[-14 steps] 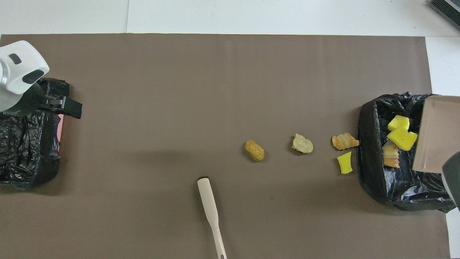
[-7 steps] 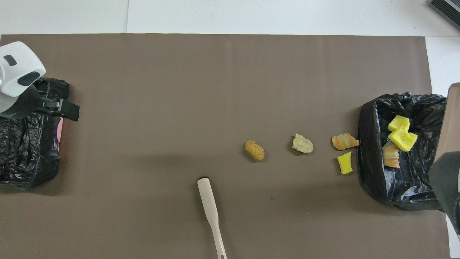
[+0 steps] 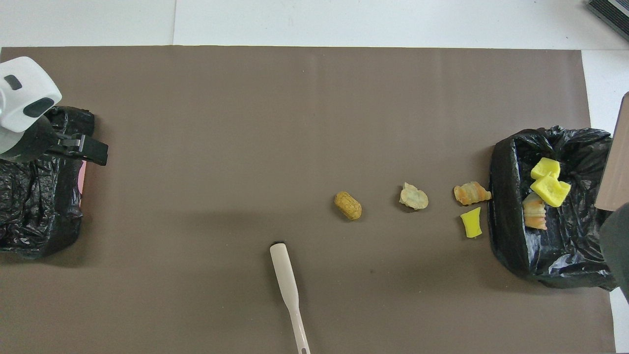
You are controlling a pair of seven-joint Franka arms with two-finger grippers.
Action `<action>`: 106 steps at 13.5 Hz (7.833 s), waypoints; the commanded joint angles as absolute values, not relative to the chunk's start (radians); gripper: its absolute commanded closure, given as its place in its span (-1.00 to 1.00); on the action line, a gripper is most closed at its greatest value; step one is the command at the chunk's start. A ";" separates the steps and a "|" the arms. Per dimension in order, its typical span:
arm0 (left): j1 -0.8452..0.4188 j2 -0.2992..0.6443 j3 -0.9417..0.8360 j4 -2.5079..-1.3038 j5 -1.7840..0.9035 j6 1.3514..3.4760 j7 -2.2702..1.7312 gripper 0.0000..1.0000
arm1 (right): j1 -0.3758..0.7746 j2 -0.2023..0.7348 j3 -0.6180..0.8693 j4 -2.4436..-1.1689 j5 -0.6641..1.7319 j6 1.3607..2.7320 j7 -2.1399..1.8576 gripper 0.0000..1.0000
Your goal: Sweep and dump trash in bin
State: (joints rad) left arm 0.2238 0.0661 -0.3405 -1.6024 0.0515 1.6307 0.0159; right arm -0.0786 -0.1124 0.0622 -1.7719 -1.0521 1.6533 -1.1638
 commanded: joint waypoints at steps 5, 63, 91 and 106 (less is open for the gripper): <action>0.229 0.058 -0.345 -1.600 0.069 1.624 0.020 -1.00 | -0.097 -0.121 0.048 -1.687 -0.637 1.638 -1.089 1.00; 0.023 0.138 -0.351 -1.721 -0.021 1.972 -0.169 -1.00 | 0.816 0.046 0.089 -2.175 0.115 2.217 0.578 -1.00; -0.242 0.332 -0.354 -1.871 0.071 2.313 -0.385 -1.00 | 0.769 -0.156 0.089 -2.210 0.158 1.922 0.590 1.00; -0.261 0.295 -0.351 -1.829 0.072 2.163 -0.231 1.00 | 0.191 -0.138 0.091 -2.043 0.003 1.747 0.304 1.00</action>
